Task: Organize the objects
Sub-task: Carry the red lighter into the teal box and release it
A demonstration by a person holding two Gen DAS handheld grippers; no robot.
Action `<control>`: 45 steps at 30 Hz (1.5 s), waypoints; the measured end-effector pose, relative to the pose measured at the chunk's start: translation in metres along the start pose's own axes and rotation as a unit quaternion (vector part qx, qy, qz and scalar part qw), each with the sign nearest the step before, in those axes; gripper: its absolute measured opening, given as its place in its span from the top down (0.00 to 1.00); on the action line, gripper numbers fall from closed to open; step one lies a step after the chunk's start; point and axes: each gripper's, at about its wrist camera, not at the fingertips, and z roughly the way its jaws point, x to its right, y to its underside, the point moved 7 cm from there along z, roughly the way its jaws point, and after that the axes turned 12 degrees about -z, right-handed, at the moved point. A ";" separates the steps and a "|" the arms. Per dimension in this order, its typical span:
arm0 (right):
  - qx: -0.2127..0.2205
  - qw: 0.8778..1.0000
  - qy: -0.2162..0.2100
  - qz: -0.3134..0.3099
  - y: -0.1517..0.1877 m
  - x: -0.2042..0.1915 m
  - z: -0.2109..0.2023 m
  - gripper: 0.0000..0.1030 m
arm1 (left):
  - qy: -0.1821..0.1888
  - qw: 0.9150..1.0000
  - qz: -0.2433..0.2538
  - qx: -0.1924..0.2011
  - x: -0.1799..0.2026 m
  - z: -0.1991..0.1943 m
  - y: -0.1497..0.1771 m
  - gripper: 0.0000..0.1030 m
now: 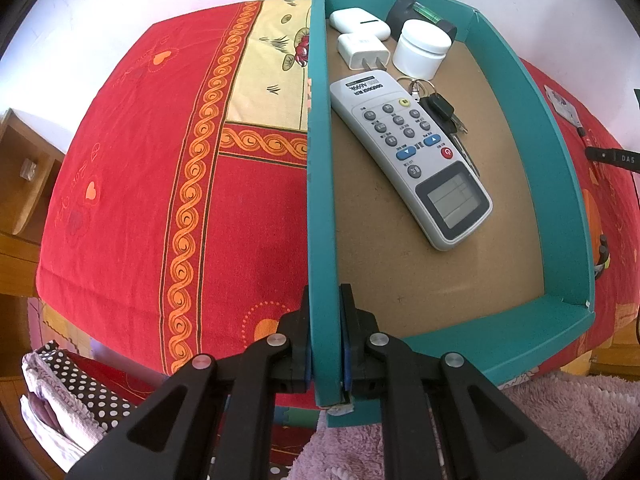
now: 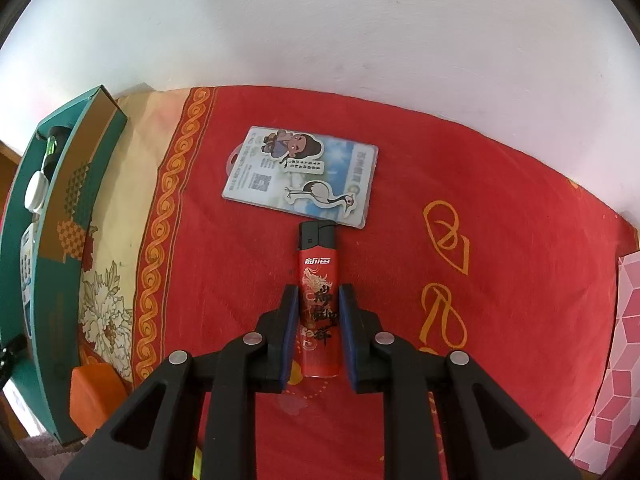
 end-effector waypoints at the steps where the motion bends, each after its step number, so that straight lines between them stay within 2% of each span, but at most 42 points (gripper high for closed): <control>1: 0.000 1.000 -0.001 0.003 -0.003 0.000 0.001 0.80 | 0.000 1.000 0.000 0.000 0.000 0.000 0.000 0.92; 9: 0.009 1.000 -0.012 0.017 -0.007 0.003 0.002 0.80 | 0.000 1.000 0.001 0.000 0.000 0.000 0.000 0.92; 16: 0.042 0.999 -0.033 0.004 -0.010 -0.020 -0.027 0.80 | 0.000 1.000 0.000 0.000 0.000 0.000 0.001 0.92; 25: 0.092 0.991 -0.081 -0.045 -0.038 -0.085 -0.076 0.80 | 0.000 1.000 0.000 0.000 0.000 0.000 0.001 0.92; 31: 0.106 0.986 -0.111 -0.067 -0.059 -0.146 -0.080 0.80 | 0.000 1.000 0.002 0.001 0.001 0.000 0.001 0.91; 36: 0.083 0.989 -0.103 -0.072 -0.082 -0.186 -0.067 0.80 | 0.000 1.000 0.001 0.001 0.001 0.000 0.001 0.91; 40: 0.044 0.991 -0.092 -0.082 -0.089 -0.209 -0.047 0.80 | 0.001 1.000 0.001 0.001 0.001 0.000 0.001 0.91; 45: -0.001 0.994 -0.043 -0.097 -0.089 -0.222 -0.020 0.80 | 0.002 1.000 0.002 0.002 0.001 0.000 0.001 0.91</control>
